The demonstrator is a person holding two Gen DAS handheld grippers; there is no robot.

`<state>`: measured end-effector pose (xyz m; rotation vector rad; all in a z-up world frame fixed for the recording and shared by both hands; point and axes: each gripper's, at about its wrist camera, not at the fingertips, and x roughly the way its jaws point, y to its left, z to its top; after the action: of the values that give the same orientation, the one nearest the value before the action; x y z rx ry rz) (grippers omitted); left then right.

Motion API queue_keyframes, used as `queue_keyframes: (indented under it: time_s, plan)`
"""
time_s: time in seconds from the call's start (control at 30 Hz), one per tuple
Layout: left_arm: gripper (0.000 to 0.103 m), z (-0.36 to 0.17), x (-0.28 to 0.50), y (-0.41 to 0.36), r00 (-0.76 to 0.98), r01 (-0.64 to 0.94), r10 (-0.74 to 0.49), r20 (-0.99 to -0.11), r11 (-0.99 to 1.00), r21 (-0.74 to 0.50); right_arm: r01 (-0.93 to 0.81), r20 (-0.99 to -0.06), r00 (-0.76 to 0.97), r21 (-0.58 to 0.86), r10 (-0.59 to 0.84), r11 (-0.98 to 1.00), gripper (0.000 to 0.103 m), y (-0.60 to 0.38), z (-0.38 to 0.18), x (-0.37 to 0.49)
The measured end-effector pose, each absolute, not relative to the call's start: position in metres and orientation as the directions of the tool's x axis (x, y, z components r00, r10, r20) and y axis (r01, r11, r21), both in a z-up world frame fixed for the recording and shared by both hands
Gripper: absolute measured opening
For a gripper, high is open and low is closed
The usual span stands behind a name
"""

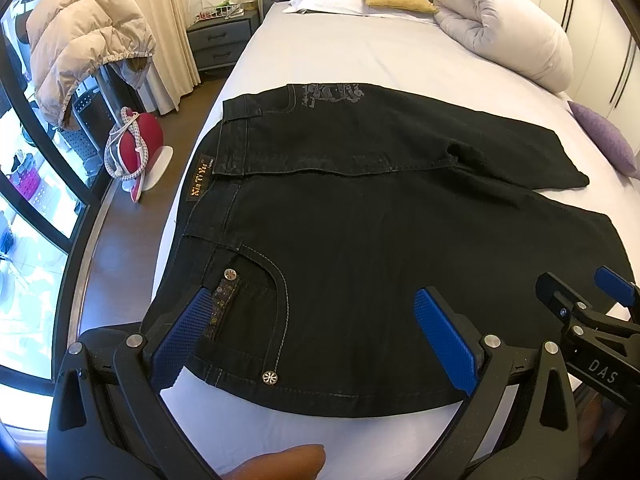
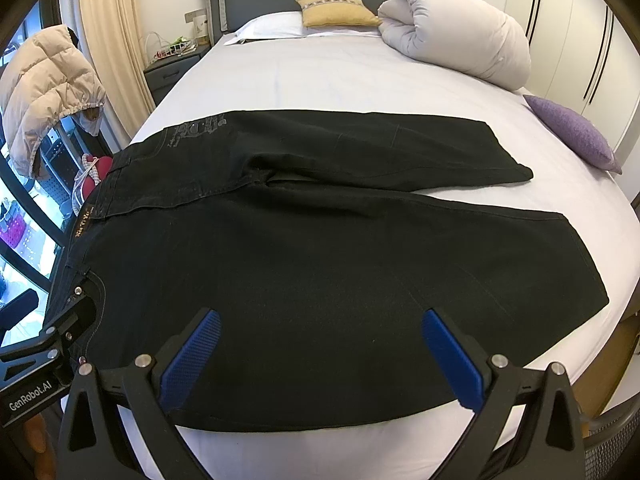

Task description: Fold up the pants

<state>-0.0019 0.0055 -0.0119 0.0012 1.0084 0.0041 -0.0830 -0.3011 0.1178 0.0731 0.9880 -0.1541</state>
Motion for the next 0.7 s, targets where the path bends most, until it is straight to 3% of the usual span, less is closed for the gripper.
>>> queue_keyframes:
  time_s: [0.7]
  plan:
    - [0.103,-0.0156,-0.0021,0.0073,0.529,-0.005,0.004,-0.849,1.000,0.002,0.157,-0.838,0.537,-0.012,-0.096,0.987,0.103,-0.2968,0.1130,-0.0851]
